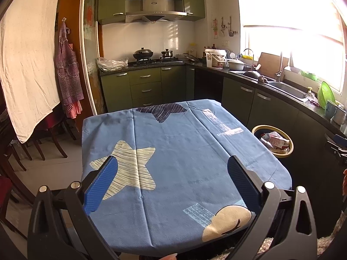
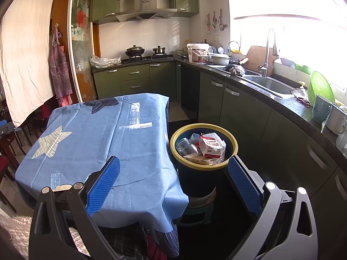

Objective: Collect trash

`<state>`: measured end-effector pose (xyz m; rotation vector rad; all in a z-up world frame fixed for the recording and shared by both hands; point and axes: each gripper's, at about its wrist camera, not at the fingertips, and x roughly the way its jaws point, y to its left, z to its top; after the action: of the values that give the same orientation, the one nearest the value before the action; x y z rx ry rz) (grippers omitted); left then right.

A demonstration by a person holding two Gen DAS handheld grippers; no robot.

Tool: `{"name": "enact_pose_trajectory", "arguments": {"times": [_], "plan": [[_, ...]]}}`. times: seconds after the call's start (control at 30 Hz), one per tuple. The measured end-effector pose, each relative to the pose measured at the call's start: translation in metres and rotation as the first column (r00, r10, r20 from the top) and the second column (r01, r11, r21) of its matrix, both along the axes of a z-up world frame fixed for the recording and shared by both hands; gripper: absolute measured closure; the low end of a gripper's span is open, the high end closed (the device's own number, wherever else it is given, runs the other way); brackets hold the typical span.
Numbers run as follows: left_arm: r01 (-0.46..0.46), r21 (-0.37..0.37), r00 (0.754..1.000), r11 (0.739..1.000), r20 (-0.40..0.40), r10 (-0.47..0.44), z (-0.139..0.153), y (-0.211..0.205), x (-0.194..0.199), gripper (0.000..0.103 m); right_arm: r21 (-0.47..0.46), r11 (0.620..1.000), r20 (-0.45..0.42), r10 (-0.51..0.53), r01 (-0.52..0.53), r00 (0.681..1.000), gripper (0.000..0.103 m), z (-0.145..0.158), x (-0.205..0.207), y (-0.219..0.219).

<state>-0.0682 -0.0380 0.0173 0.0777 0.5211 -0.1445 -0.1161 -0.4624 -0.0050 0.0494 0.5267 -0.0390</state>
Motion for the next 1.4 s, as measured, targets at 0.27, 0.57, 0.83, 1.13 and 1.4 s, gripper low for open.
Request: {"name": "enact_pose_trajectory", "arguments": {"times": [0.27,0.57,0.83,1.13,1.4], "plan": [[0.007,0.002,1.000,1.000,-0.008,-0.007,-0.0022,-0.0012,-0.0002,0.007,0.001,1.000,0.000,0.000,0.000,1.000,0.005,-0.0003,-0.0001,0.0007],[0.014,0.003,1.000,1.000,-0.010,-0.014,-0.0017,-0.0032,0.0002,0.007,0.002,1.000,0.001,0.000,0.000,1.000,0.005,-0.0001,-0.0003,0.0004],[0.018,0.004,1.000,1.000,-0.015,-0.018,-0.0026,-0.0034,0.0011,0.007,0.004,1.000,-0.002,-0.002,0.002,1.000,0.005,-0.0003,-0.0003,0.0007],[0.020,0.010,1.000,1.000,-0.011,-0.020,-0.0044,-0.0049,0.0002,0.007,0.006,1.000,-0.004,-0.003,0.003,1.000,0.005,-0.0010,0.0000,0.0001],[0.021,0.013,1.000,1.000,-0.012,-0.021,-0.0053,-0.0055,0.0005,0.007,0.006,1.000,-0.007,-0.003,0.003,1.000,0.005,-0.0025,0.0007,0.0004]]}}
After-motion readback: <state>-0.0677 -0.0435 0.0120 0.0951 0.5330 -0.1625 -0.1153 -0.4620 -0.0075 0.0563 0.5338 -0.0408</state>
